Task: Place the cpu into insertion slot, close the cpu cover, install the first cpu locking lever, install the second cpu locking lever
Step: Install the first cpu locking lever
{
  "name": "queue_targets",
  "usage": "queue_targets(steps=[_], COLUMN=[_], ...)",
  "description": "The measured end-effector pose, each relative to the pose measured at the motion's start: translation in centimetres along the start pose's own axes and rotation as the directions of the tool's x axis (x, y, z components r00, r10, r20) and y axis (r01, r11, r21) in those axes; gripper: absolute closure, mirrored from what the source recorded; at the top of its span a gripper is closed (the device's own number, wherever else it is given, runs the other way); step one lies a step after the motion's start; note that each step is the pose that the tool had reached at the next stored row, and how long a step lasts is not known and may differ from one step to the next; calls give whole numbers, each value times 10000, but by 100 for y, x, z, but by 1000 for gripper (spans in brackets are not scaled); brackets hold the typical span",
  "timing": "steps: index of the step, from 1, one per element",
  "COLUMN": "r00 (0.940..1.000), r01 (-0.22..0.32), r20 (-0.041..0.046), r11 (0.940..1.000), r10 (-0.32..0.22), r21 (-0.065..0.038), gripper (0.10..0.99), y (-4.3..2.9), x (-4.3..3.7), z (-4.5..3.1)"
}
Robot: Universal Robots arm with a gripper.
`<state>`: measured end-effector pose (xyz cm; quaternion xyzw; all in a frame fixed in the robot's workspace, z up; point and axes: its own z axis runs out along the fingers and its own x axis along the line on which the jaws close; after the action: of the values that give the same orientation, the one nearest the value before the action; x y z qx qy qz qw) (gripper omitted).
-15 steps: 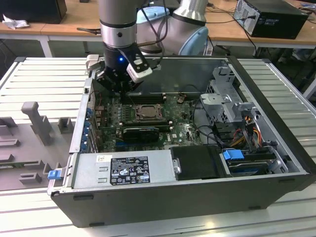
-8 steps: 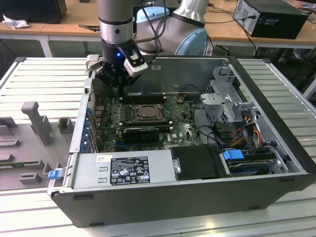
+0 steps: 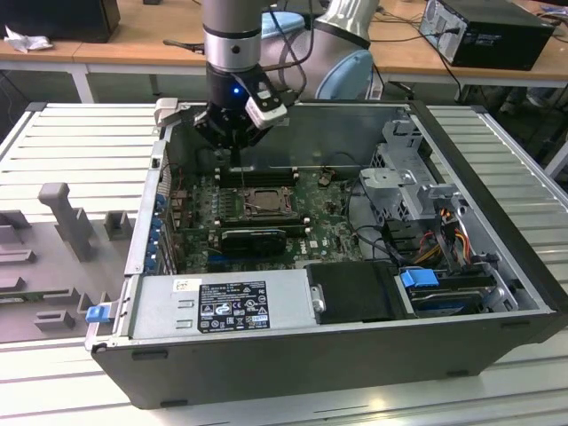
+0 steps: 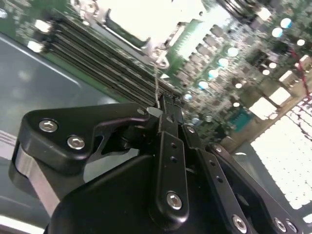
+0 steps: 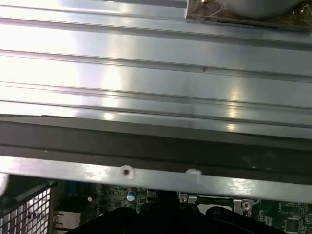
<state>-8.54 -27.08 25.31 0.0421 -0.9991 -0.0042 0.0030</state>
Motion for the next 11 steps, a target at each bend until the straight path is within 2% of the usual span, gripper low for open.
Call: queue_targets(steps=[2,3,4,6,7,11], r00=[10000,10000,10000,10000,10000,10000], r01=[-1,-2,-16,-58,-70,-83], r20=[-17,-22,-15,18,29,30], r11=[10000,10000,10000,9988,9980,9979], r10=[1,2,16,59,71,85], r21=[1,-11,-84,-486,-623,-645], gripper=[980,980,980,980,980,980], y=[19,17,16,5,-21,-124], x=[-165,-184,-185,-184,-182,-174], z=[1,0,0,0,2,28])
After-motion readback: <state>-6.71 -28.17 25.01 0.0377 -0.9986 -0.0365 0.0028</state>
